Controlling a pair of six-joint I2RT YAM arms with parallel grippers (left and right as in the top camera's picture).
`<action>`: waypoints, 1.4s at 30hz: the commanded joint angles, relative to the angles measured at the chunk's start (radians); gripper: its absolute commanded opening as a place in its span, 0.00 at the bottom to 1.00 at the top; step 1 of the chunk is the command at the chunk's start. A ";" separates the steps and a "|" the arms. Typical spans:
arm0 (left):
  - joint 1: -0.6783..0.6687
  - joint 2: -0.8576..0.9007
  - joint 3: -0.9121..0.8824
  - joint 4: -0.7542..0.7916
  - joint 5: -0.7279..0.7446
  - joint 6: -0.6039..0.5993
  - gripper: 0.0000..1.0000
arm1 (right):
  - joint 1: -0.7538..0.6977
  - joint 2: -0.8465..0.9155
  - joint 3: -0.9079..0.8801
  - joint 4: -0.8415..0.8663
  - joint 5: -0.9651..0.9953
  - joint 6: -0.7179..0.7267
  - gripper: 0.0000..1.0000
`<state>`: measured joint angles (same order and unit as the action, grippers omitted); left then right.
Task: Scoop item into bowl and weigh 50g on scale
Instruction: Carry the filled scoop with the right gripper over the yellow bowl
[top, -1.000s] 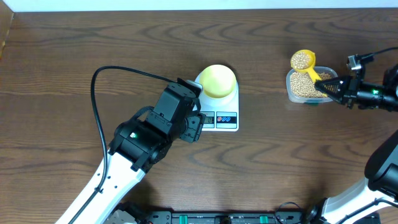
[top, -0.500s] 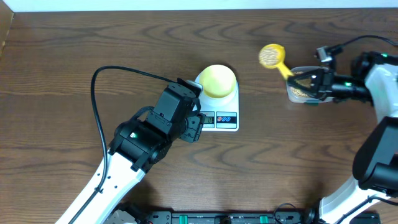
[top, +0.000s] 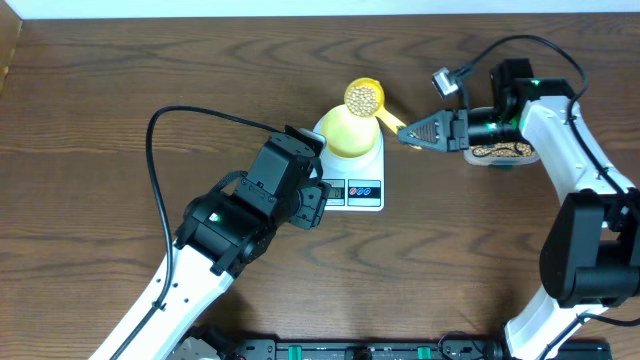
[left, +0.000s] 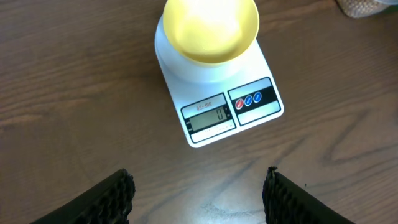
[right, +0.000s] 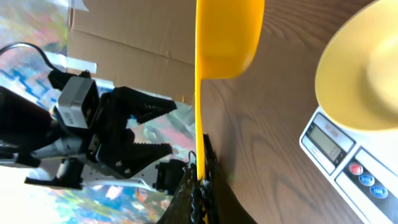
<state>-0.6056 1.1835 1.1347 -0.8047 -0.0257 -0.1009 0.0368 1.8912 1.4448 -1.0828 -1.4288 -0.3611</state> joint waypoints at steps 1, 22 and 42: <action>0.004 -0.008 0.026 -0.002 -0.009 -0.005 0.69 | 0.019 0.005 0.012 0.064 -0.035 0.145 0.01; 0.004 -0.008 0.026 -0.002 -0.009 -0.005 0.69 | 0.050 0.005 0.012 0.074 0.203 0.172 0.01; 0.004 -0.008 0.026 -0.002 -0.009 -0.005 0.69 | 0.164 -0.001 0.078 0.065 0.510 0.143 0.01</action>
<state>-0.6056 1.1835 1.1347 -0.8047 -0.0257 -0.1009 0.1875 1.8915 1.4693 -1.0134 -0.9726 -0.1936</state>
